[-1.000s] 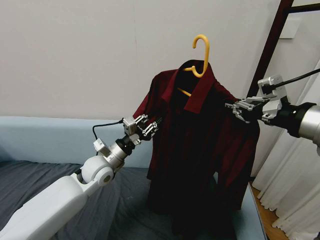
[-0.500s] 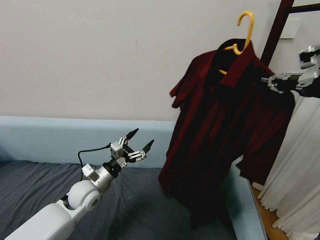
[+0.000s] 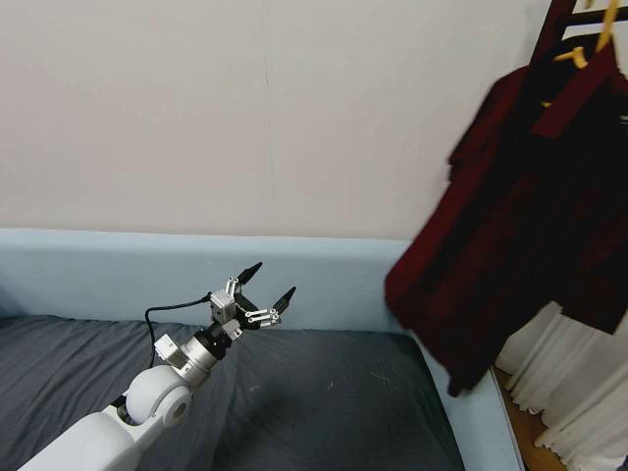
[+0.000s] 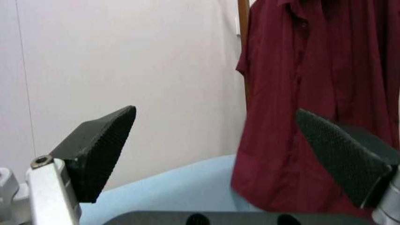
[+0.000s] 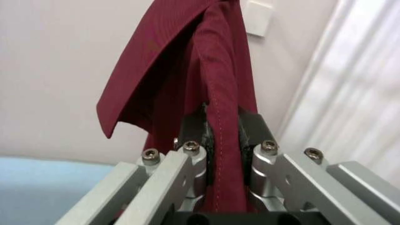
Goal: Pick up the clothes from the sofa and hang them on the clothes hanger.
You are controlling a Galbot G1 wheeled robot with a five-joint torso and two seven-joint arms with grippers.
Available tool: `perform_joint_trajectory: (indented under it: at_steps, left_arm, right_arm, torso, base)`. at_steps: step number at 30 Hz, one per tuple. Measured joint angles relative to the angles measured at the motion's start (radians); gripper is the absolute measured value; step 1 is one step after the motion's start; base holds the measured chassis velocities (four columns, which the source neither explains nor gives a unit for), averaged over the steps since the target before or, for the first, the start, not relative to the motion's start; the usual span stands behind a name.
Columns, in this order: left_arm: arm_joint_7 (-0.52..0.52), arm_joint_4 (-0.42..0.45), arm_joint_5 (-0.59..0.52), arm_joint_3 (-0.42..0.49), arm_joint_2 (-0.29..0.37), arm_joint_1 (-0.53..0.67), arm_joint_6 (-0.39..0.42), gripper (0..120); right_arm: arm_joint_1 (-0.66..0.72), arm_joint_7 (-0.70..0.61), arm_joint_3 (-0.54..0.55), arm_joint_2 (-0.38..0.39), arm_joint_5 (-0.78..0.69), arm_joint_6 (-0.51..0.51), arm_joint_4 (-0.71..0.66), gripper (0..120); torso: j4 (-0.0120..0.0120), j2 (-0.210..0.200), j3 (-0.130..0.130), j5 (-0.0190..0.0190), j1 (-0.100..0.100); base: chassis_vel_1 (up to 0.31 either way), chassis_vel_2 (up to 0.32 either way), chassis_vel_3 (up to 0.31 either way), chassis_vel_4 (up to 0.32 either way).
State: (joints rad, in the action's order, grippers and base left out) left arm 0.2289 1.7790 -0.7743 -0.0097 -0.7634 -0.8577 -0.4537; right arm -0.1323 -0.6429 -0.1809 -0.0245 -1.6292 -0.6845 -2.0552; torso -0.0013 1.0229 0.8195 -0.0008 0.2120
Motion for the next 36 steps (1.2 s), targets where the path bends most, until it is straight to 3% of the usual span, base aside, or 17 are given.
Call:
perform_joint_trajectory:
  at_steps: [4, 15, 18, 19, 20, 22, 28, 31, 36]
  left_arm:
    - [0.001, -0.006, 0.0, 0.002, -0.002, 0.008, -0.004, 100]
    - [0.006, -0.042, 0.001, 0.024, -0.011, 0.037, -0.005, 100]
    - [0.007, -0.054, 0.003, 0.035, -0.015, 0.052, -0.003, 100]
    - [0.007, -0.054, 0.003, 0.035, -0.015, 0.052, -0.003, 100]
    - [0.008, -0.055, 0.005, 0.038, -0.017, 0.053, -0.002, 100]
    - [0.008, -0.057, 0.021, 0.04, -0.033, 0.047, -0.001, 100]
    - [0.008, -0.048, 0.024, 0.026, -0.035, 0.029, -0.001, 100]
    - [0.007, -0.033, 0.026, 0.0, -0.029, -0.003, -0.009, 100]
    - [0.009, -0.02, 0.025, -0.043, -0.016, -0.04, -0.02, 100]
  right_arm:
    - [-0.047, -0.088, 0.001, -0.022, 0.043, 0.045, 0.024, 7]
    - [-0.045, -0.102, 0.073, -0.168, 0.201, 0.107, 0.182, 7]
    - [0.062, -0.115, 0.206, -0.249, 0.239, 0.102, 0.285, 7]
    - [0.062, -0.115, 0.206, -0.249, 0.239, 0.102, 0.285, 7]
    - [0.134, -0.129, 0.269, -0.276, 0.239, 0.092, 0.316, 7]
    - [0.433, -0.214, 0.52, -0.414, 0.241, 0.071, 0.399, 7]
    - [0.535, -0.255, 0.609, -0.504, 0.238, 0.066, 0.452, 7]
    - [0.636, -0.314, 0.681, -0.613, 0.238, 0.07, 0.557, 7]
    - [0.693, -0.359, 0.71, -0.698, 0.24, 0.088, 0.69, 7]
  torso:
    - [0.0002, 0.0, 0.0, 0.0001, 0.0]
    - [0.0003, 0.0, 0.0, 0.0004, 0.0]
    - [-0.0003, 0.0, 0.0, 0.0003, 0.0]
    - [-0.0003, 0.0, 0.0, 0.0003, 0.0]
    - [0.0, 0.0, 0.001, 0.0013, 0.0]
    - [0.0002, 0.0, 0.0, -0.0011, 0.0]
    - [0.0005, 0.0, 0.0, 0.0001, 0.0]
    - [0.0006, 0.0, 0.0, -0.0011, 0.0]
    - [0.0003, 0.0, 0.0, -0.0003, 0.0]
  base:
    - [0.0, 0.0, 0.0, 0.0]
    - [0.0, 0.0, 0.0, 0.0]
    - [0.0, 0.0, 0.0, 0.0]
    - [0.0, 0.0, 0.0, 0.0]
    - [0.0, 0.0, 0.0, 0.0]
    - [0.0, 0.0, 0.0, 0.0]
    - [0.0, 0.0, 0.0, 0.0]
    - [0.0, 0.0, 0.0, 0.0]
    - [0.0, 0.0, 0.0, 0.0]
